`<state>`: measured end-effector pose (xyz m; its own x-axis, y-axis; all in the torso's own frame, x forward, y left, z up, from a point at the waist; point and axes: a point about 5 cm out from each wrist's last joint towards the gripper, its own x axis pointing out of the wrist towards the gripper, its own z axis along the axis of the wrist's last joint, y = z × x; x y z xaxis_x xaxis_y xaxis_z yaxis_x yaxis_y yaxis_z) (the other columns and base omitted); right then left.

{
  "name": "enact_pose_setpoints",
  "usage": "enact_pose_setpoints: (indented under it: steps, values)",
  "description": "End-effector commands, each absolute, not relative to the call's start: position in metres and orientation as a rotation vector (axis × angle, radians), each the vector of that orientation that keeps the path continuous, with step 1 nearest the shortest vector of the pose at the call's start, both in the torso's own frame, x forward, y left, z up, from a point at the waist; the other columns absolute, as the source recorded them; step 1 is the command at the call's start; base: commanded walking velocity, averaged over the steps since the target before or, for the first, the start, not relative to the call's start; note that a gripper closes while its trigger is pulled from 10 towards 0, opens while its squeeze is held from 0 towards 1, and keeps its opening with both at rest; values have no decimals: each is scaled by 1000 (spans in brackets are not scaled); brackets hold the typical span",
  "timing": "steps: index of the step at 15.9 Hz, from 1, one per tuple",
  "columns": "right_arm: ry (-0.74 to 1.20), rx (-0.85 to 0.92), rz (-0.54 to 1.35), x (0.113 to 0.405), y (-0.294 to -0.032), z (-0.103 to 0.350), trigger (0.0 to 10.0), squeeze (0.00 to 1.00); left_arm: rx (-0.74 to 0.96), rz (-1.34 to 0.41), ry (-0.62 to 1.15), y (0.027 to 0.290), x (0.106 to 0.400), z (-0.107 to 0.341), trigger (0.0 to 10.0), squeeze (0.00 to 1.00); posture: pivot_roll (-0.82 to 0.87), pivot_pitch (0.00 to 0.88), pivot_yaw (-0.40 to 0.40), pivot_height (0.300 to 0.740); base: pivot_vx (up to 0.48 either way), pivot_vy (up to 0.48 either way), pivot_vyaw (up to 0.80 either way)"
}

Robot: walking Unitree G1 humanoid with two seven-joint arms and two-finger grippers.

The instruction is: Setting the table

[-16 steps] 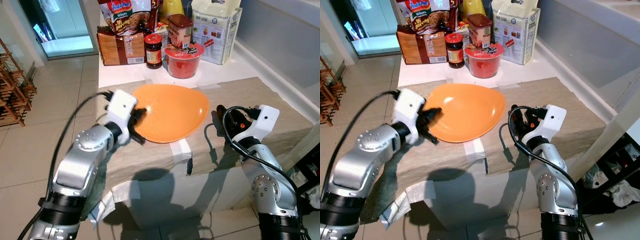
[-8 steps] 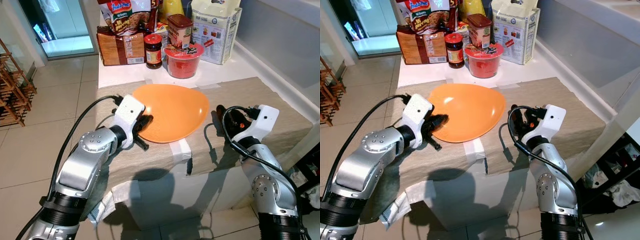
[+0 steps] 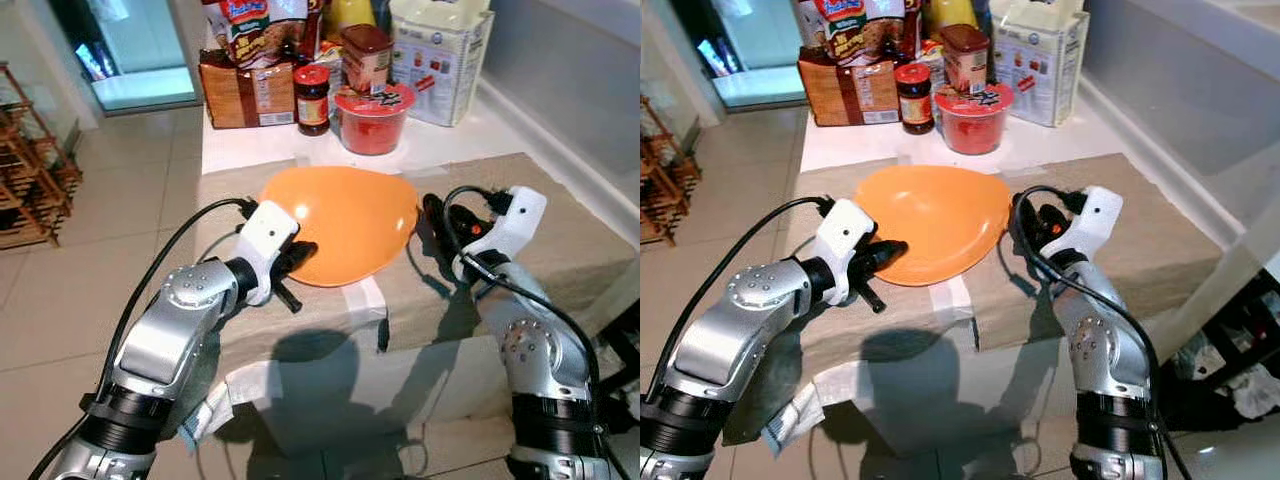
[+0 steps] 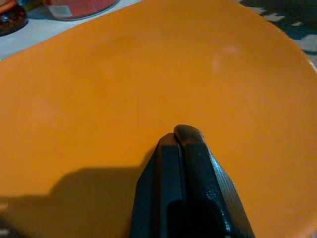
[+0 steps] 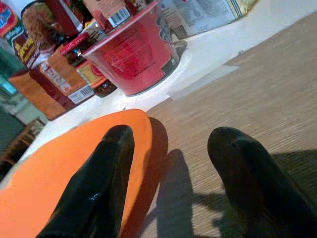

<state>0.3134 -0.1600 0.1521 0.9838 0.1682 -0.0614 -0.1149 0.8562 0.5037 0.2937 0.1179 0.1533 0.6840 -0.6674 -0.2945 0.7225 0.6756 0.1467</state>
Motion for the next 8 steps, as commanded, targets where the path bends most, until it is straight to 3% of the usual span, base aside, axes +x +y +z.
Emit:
enact_pose_setpoints:
  steps: [1, 8]
  values:
    - [113, 583, 161, 316, -157, 156, 10000, 0, 251, -830, 296, 117, 287, 138, 10000, 0, -88, 9, 82, 740, 0, 0, 0]
    - [135, 877, 312, 315, -142, 166, 10000, 0, 204, -894, 298, 112, 278, 133, 10000, 0, -85, 11, 78, 740, 0, 0, 0]
